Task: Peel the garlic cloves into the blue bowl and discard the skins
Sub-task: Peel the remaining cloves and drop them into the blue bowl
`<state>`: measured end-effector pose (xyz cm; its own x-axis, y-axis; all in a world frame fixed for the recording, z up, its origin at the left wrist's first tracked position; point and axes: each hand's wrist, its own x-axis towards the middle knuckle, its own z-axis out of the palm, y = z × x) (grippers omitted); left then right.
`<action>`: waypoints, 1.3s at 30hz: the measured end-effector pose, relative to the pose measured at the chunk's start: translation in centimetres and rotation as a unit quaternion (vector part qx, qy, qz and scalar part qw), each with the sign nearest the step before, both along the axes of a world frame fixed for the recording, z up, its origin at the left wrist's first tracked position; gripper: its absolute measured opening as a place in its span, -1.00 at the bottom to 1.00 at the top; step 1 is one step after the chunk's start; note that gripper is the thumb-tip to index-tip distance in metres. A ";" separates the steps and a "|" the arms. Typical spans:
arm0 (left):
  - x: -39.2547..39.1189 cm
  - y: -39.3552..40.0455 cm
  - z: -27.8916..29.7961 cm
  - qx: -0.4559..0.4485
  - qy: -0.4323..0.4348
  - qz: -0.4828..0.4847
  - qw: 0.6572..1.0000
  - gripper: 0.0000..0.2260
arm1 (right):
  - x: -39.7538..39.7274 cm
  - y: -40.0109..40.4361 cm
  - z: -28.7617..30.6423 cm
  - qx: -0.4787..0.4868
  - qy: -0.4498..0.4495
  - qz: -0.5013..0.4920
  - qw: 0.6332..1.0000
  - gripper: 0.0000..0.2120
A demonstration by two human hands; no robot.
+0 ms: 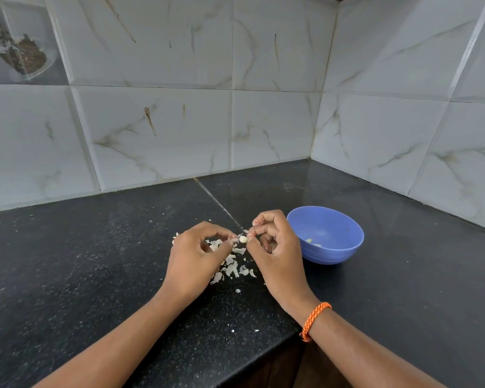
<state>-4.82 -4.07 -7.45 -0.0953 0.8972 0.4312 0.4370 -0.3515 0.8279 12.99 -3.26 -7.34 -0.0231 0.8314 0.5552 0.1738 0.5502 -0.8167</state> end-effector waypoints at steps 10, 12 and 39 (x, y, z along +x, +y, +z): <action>0.4 -0.4 0.4 -0.043 -0.102 -0.089 0.990 -0.95 | -0.3 0.1 -0.2 -0.009 -0.024 0.006 1.000 -0.72; 0.4 -0.3 0.4 -0.052 -0.116 -0.096 0.987 -0.93 | -0.4 0.0 -0.1 -0.014 -0.014 0.014 1.000 -0.69; 0.7 0.4 -1.7 -0.041 -0.131 -0.131 0.982 -0.90 | -0.6 -0.4 0.3 -0.093 0.033 0.061 0.993 -0.62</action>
<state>-4.10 -3.70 -9.13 0.0457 0.9364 0.3480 0.1096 -0.3510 0.9299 12.40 -3.69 -7.05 -0.0989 0.9132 0.3954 0.0584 0.4020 -0.9138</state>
